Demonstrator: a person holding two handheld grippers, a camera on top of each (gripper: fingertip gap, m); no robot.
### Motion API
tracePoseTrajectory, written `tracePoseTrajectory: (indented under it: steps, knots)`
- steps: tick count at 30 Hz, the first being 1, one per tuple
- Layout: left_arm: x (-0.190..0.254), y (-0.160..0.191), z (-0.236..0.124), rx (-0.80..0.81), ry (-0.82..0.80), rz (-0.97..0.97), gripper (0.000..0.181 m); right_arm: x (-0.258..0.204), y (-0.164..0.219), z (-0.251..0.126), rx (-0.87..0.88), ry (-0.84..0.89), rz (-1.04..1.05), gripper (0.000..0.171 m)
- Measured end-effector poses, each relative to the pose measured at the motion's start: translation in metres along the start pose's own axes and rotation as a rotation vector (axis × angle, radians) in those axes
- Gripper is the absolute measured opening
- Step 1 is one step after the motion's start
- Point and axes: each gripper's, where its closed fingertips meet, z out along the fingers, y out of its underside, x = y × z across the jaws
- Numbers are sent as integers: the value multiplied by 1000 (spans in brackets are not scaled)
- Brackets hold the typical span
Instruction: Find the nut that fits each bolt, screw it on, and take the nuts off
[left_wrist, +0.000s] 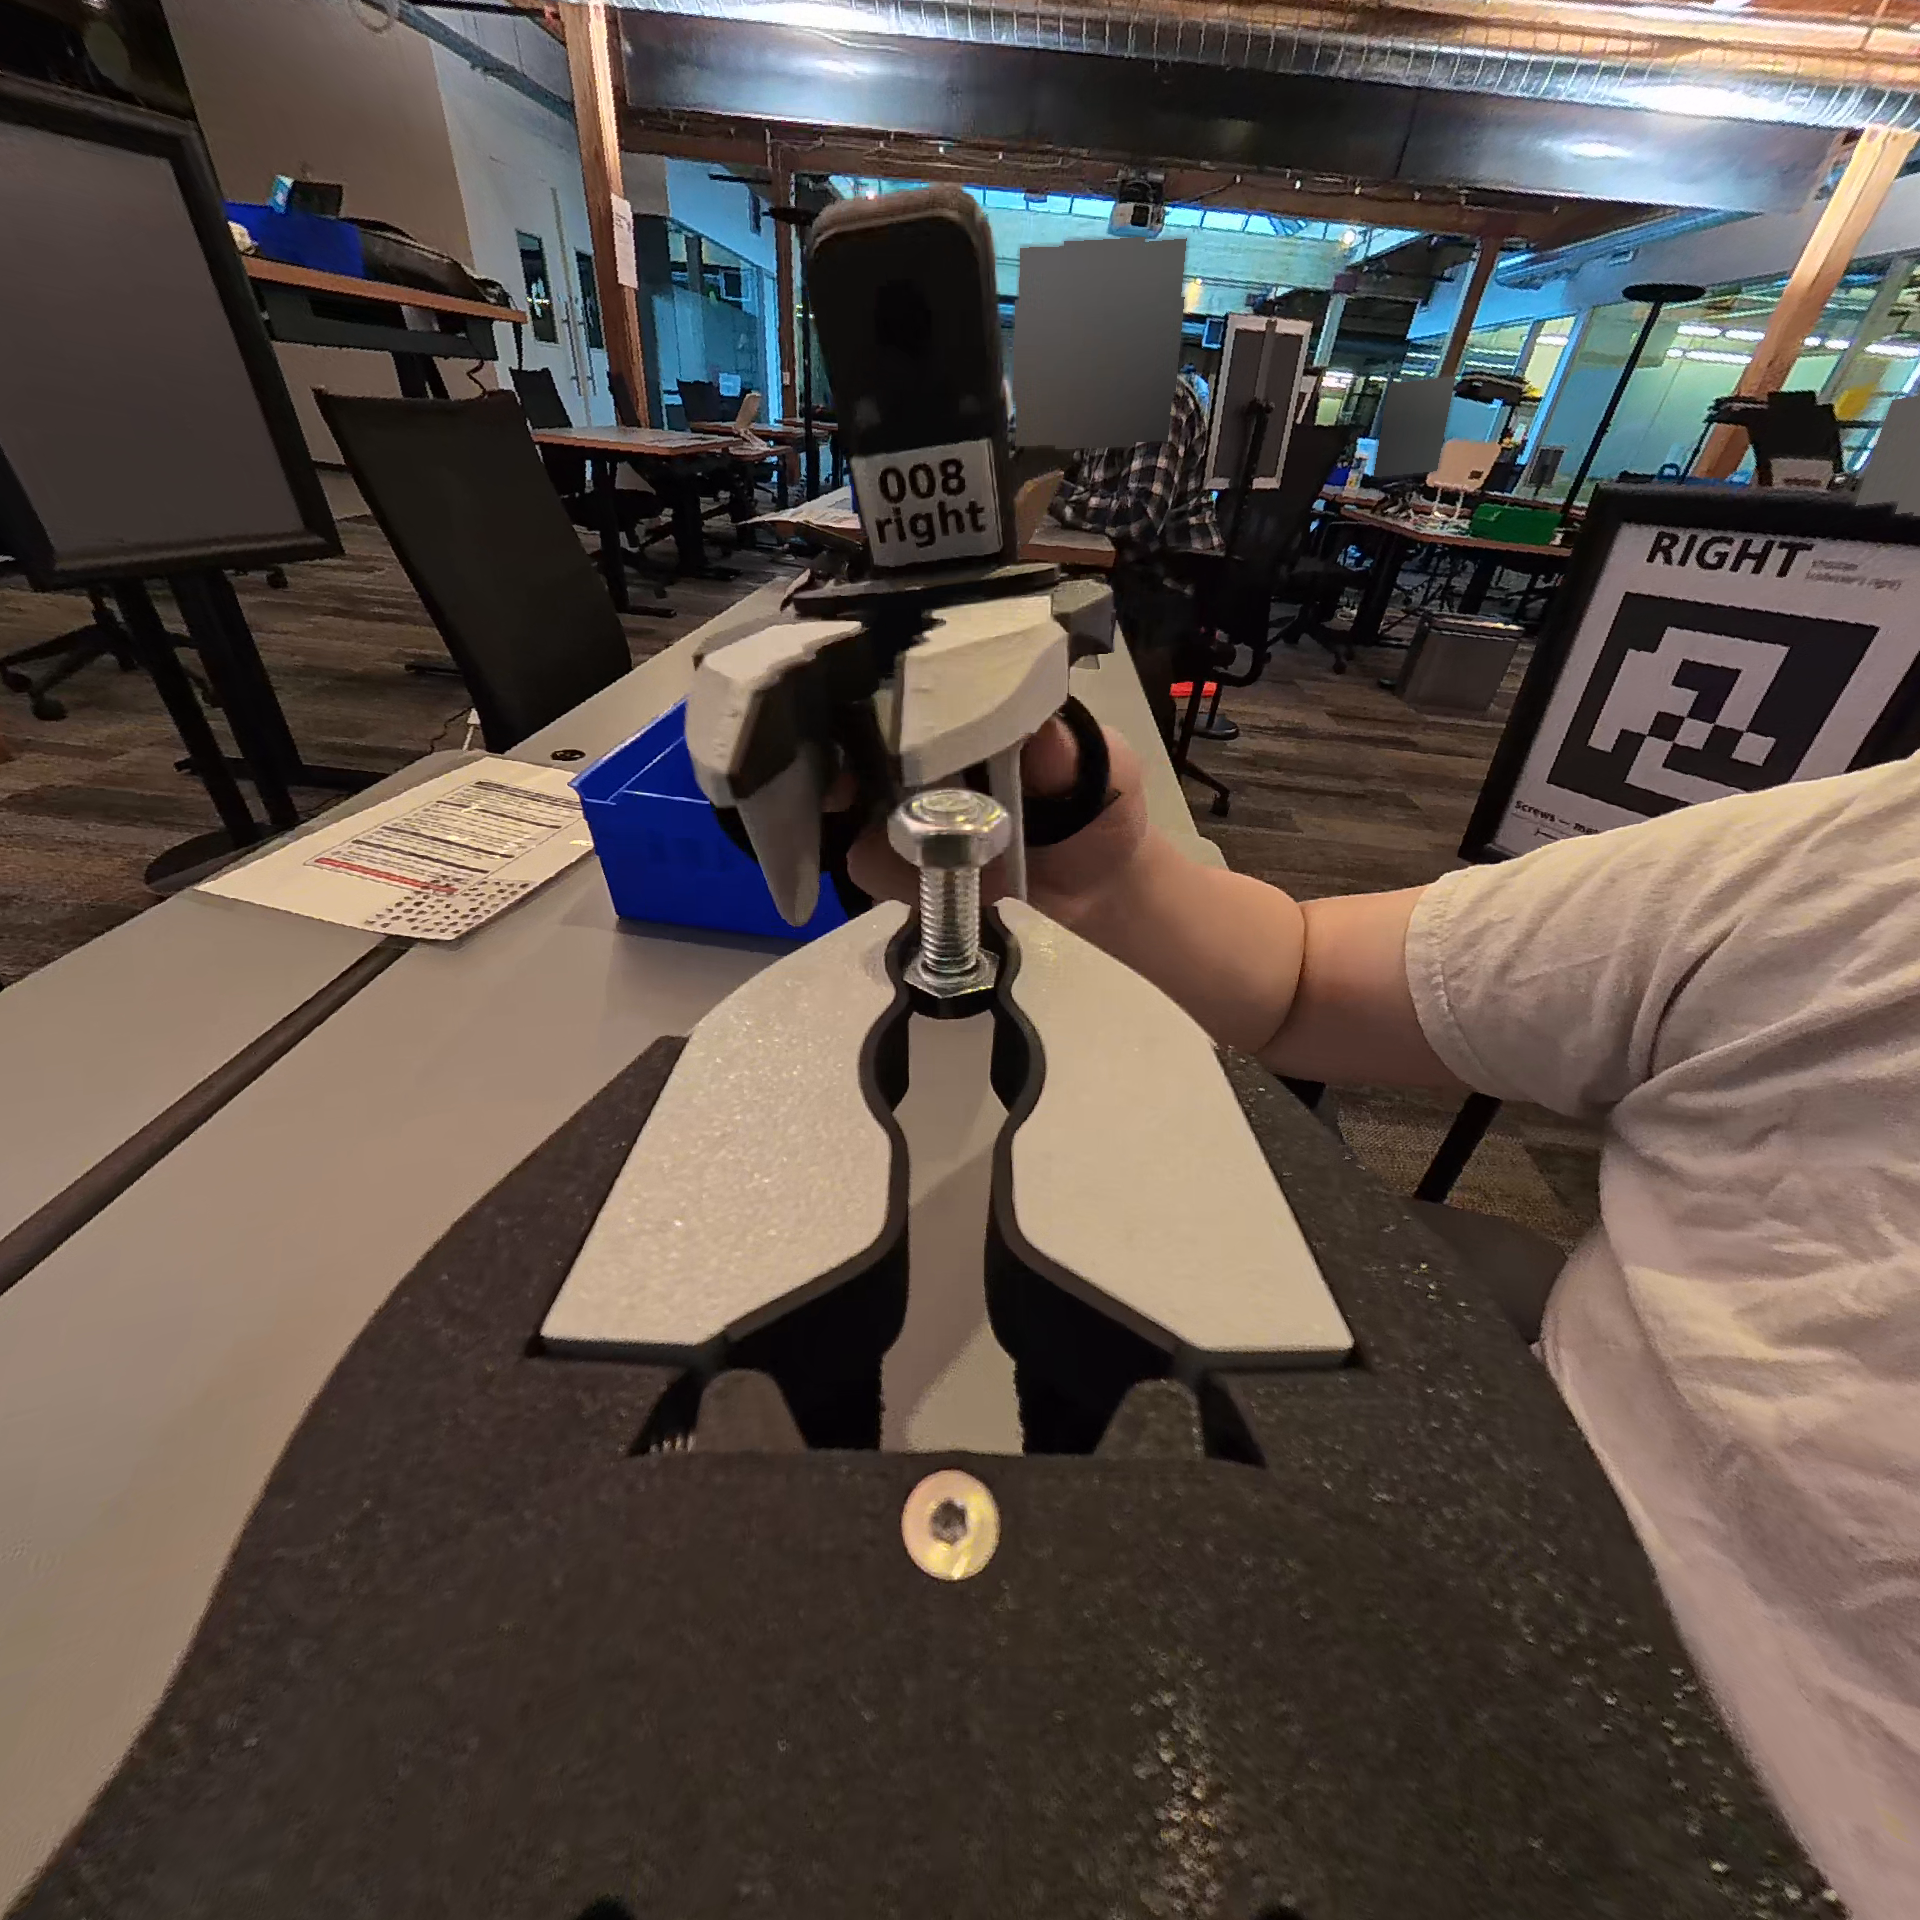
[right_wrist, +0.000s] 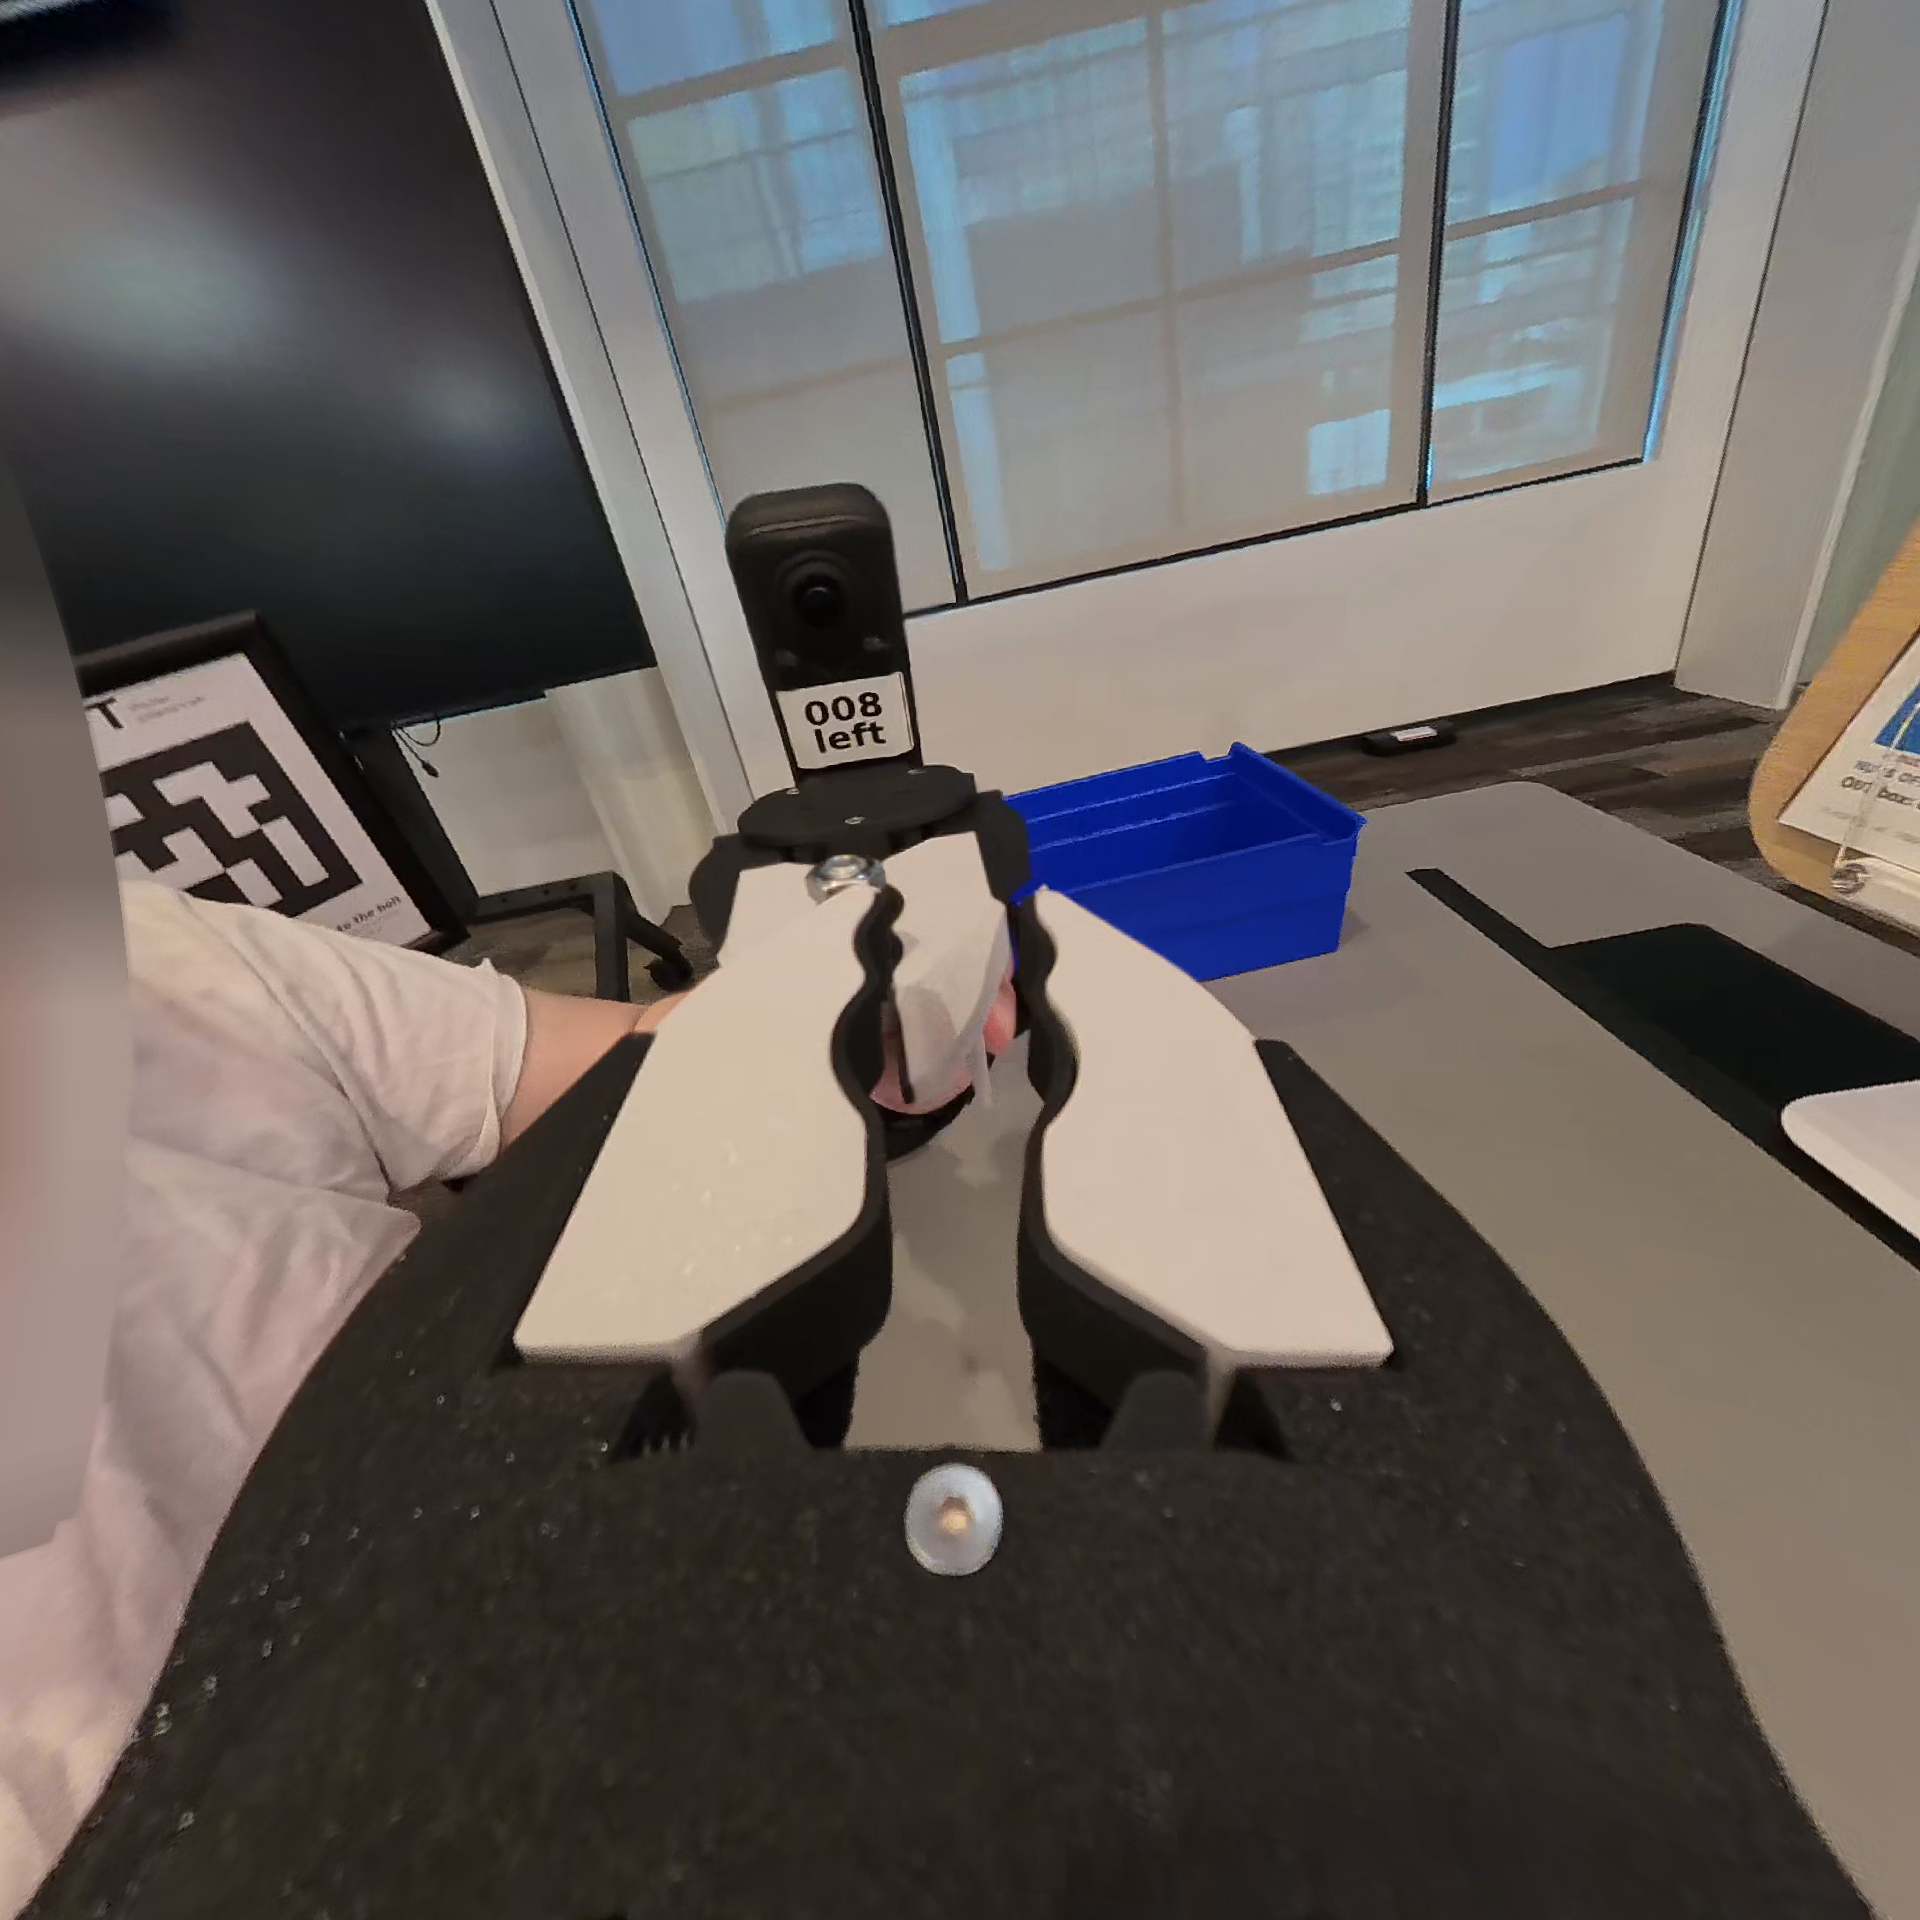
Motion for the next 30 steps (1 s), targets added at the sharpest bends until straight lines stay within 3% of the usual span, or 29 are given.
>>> tracePoseTrajectory:
  steps: [9, 30]
  knots:
    - [4, 3, 4, -13, 12, 0, 10, -18, 5, 10, -29, -17, -108, 27]
    - [6, -3, 1, 7, 16, 0, 10, -5, -3, -1, 21, -31, -28, 22]
